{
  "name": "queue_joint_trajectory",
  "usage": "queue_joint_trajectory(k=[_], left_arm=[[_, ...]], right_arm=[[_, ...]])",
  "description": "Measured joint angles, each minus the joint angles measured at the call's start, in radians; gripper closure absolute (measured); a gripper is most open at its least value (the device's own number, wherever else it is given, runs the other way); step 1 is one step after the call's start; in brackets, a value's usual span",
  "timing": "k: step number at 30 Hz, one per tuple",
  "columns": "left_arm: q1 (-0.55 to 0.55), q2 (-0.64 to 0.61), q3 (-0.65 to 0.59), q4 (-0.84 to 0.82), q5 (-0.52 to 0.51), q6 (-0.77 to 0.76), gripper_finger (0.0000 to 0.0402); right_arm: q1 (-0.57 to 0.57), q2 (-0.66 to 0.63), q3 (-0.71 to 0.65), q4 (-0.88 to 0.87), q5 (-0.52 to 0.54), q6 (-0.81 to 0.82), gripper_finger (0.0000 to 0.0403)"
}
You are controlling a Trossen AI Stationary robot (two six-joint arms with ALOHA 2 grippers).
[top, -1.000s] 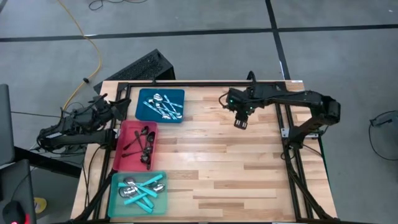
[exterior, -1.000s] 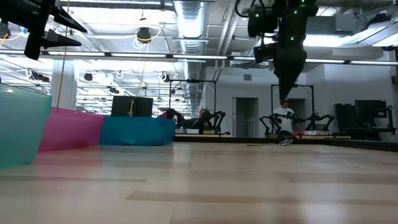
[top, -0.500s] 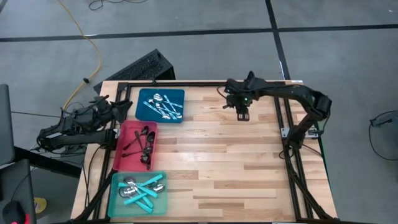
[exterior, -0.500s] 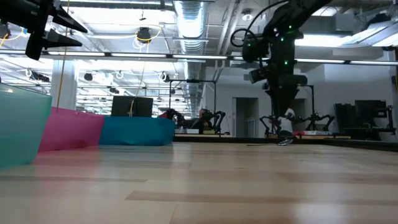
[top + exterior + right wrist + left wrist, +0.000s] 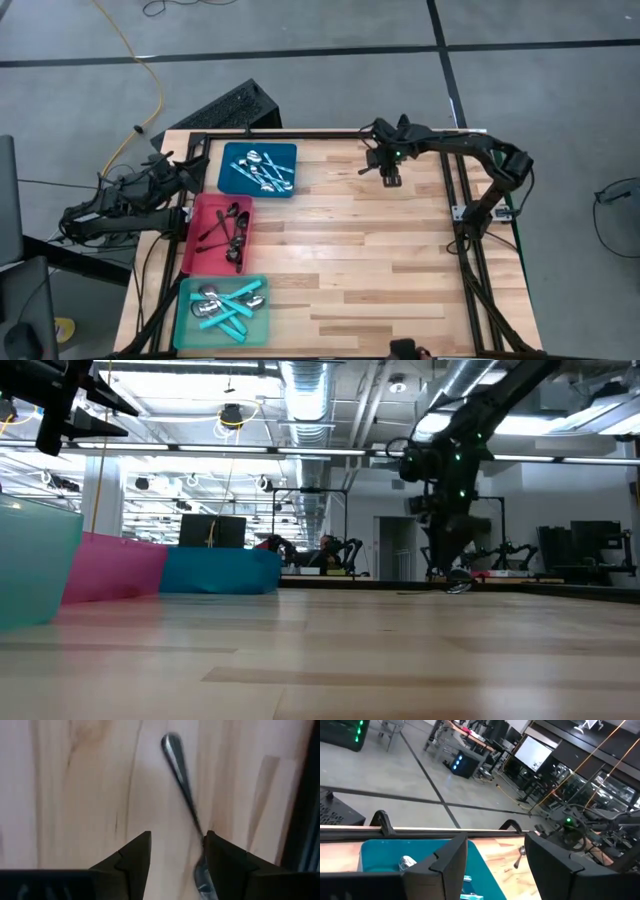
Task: Sort silverware by color (type)
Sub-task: Put the black spoon into the red bin
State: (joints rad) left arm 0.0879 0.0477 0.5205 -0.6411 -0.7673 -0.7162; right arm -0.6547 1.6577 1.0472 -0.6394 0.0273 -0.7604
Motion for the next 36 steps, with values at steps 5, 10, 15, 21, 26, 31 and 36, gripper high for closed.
queue_joint_trajectory(k=[5,10,15,21,26,31,36], left_arm=[[0.0,0.0,0.0,0.0,-0.003,-0.007,0.0218],[0.0,0.0,0.0,-0.001,-0.006,-0.011,0.0218],[0.0,0.0,0.0,-0.019,-0.008,-0.018,0.0218],[0.0,0.0,0.0,-0.037,-0.008,-0.05,0.0218],[0.0,0.0,0.0,-0.045,-0.001,-0.053,0.0218],[0.0,0.0,0.0,-0.061,-0.006,-0.054,0.0218],[0.0,0.0,0.0,-0.074,-0.005,-0.063,0.0219]], right_arm=[[-0.038,0.0,-0.052,0.082,-0.003,-0.012,0.02],[-0.065,0.0,-0.083,0.095,-0.004,-0.032,0.02],[-0.068,0.0,-0.124,0.138,-0.007,-0.08,0.02],[-0.076,0.036,-0.123,0.189,-0.007,-0.109,0.02],[-0.062,0.141,-0.062,0.116,-0.003,-0.11,0.02],[-0.056,0.2,0.022,0.014,0.003,-0.099,0.0202],[-0.057,0.207,0.057,-0.017,-0.001,-0.075,0.0236]])
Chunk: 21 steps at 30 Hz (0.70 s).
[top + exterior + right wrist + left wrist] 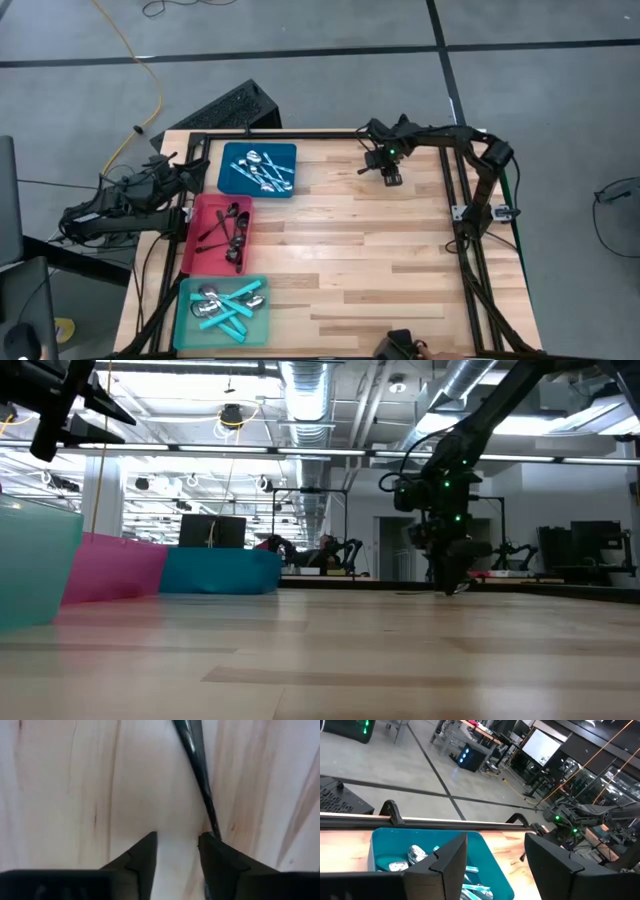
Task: Sort silverware by color (type)
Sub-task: Put the black spoon into the red bin
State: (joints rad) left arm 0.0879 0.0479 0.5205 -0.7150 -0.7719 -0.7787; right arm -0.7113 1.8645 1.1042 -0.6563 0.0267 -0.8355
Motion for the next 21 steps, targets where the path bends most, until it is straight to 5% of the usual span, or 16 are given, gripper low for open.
queue_joint_trajectory(k=[12,21], left_arm=[[0.0,0.0,0.0,-0.057,-0.003,-0.055,0.0219],[0.0,0.0,0.0,-0.056,-0.003,-0.056,0.0219]], right_arm=[[0.005,0.001,0.003,-0.031,-0.009,0.121,0.0385],[0.037,0.001,0.003,-0.026,0.01,0.248,0.0385]])
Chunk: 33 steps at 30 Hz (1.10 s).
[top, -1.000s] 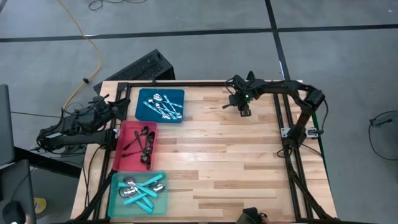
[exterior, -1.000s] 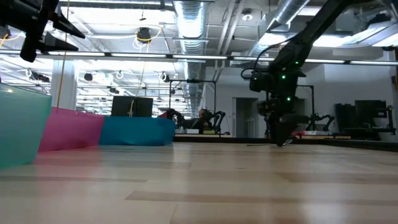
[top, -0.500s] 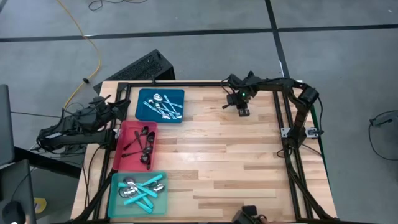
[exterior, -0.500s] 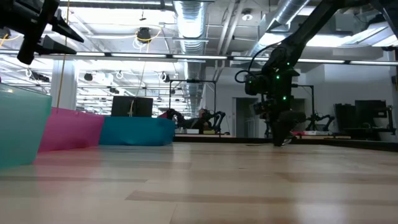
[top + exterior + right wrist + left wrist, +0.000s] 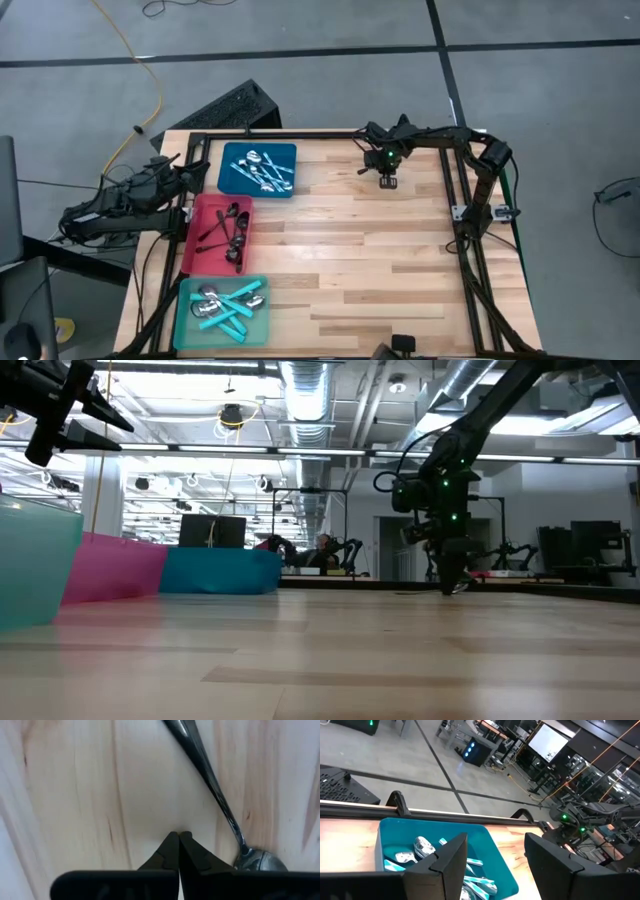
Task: Sort silverware by color (type)
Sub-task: Put the black spoon into the red bin
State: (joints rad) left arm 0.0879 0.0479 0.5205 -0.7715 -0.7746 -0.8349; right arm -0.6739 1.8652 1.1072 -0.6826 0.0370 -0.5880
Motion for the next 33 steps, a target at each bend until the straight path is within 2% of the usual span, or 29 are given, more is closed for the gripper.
queue_joint_trajectory(k=[11,16,23,26,33], left_arm=[[0.0,0.0,0.0,-0.001,0.007,0.001,0.0219],[0.0,0.0,0.0,-0.004,0.008,0.002,0.0219],[0.0,0.0,0.0,-0.029,0.008,0.002,0.0219],[0.0,0.0,0.0,-0.029,0.008,0.002,0.0219],[0.0,0.0,0.0,-0.029,0.008,0.002,0.0219]], right_arm=[[0.064,-0.021,-0.002,0.008,0.026,0.177,0.0387],[0.091,-0.064,-0.002,0.044,-0.063,0.25,0.0388],[0.14,-0.119,-0.001,0.035,-0.051,0.269,0.0387],[0.147,-0.145,0.0,0.03,-0.055,0.264,0.0369],[0.066,-0.203,0.001,0.02,-0.016,0.177,0.0283]])
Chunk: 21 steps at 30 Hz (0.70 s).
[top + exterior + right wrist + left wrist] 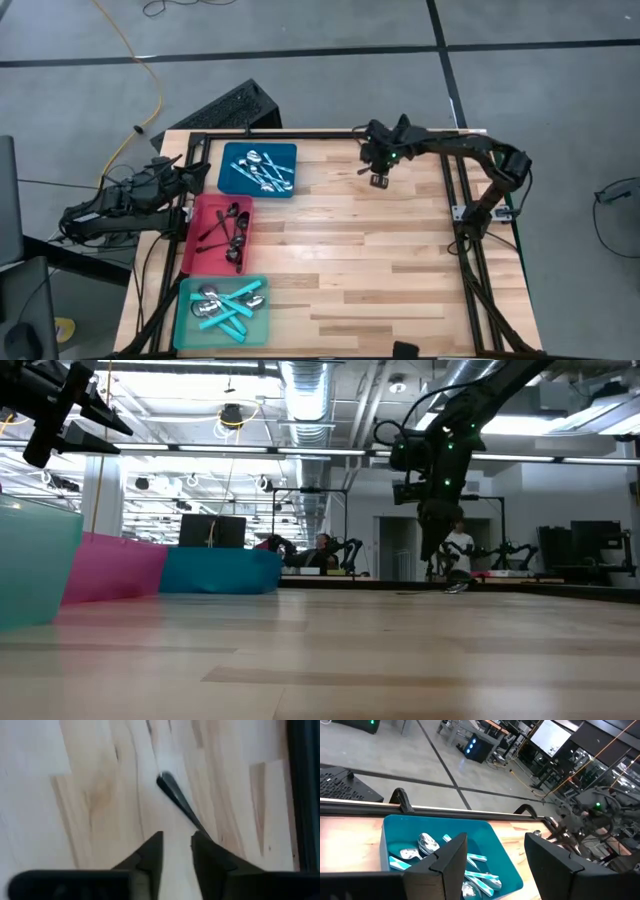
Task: Sort silverware by color (type)
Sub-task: Put the black spoon into the red bin
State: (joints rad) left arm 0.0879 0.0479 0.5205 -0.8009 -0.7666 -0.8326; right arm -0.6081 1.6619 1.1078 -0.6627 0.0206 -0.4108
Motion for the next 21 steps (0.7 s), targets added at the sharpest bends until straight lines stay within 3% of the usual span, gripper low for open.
queue_joint_trajectory(k=[9,14,21], left_arm=[[0.0,0.0,0.0,-0.005,0.001,0.0,0.0219],[0.0,0.0,0.0,-0.018,0.0,0.0,0.0219],[0.0,0.0,0.0,-0.021,-0.002,-0.001,0.0219]], right_arm=[[-0.052,0.014,-0.001,0.005,0.005,-0.288,0.0146],[-0.092,0.02,0.0,0.016,-0.034,-0.376,0.0142],[-0.112,0.13,0.0,0.035,-0.048,-0.414,0.0148]])
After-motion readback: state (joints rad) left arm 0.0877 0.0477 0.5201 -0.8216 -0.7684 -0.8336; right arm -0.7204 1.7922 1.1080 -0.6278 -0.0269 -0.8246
